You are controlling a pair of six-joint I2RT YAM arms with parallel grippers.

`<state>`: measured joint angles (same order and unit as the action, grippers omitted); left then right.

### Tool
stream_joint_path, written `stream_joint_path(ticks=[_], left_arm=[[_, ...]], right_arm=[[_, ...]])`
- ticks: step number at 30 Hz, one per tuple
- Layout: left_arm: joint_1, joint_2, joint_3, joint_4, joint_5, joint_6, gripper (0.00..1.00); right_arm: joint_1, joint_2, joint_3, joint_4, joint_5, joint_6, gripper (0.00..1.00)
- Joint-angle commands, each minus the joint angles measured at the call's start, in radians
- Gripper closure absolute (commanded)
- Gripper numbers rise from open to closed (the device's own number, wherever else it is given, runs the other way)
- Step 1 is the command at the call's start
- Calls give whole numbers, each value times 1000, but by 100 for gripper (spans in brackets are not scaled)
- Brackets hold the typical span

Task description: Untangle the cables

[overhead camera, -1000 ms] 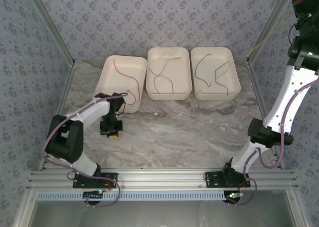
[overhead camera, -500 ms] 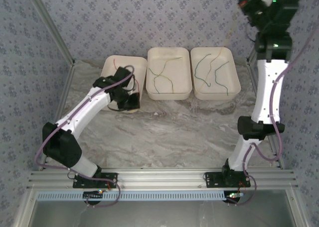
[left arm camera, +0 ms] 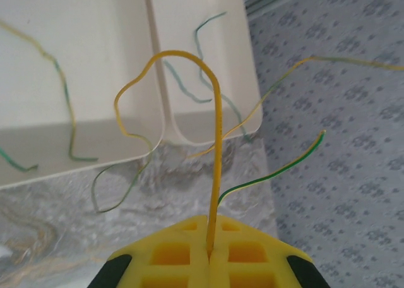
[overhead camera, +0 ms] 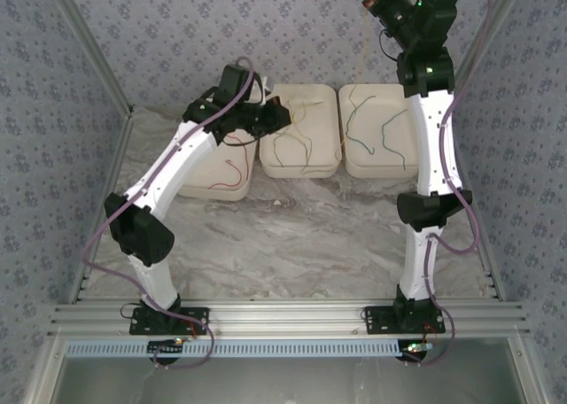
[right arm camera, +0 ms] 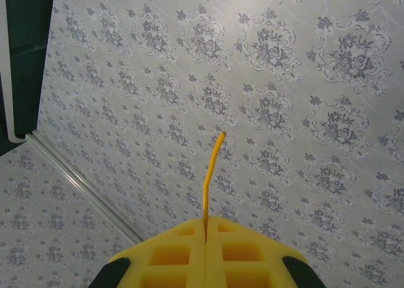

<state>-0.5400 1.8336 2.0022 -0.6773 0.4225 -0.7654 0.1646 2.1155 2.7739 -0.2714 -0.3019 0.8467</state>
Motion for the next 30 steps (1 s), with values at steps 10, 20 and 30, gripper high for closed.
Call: stream_joint_path(ticks=[10, 20, 30], left_arm=[[54, 53, 344, -32, 29, -59, 100], [51, 139, 182, -18, 76, -45, 100], [15, 176, -14, 57, 84, -44, 100]], right_arm=[[16, 10, 25, 110, 62, 0, 100], [47, 69, -70, 63, 1, -35, 100], [116, 113, -261, -46, -20, -164, 100]])
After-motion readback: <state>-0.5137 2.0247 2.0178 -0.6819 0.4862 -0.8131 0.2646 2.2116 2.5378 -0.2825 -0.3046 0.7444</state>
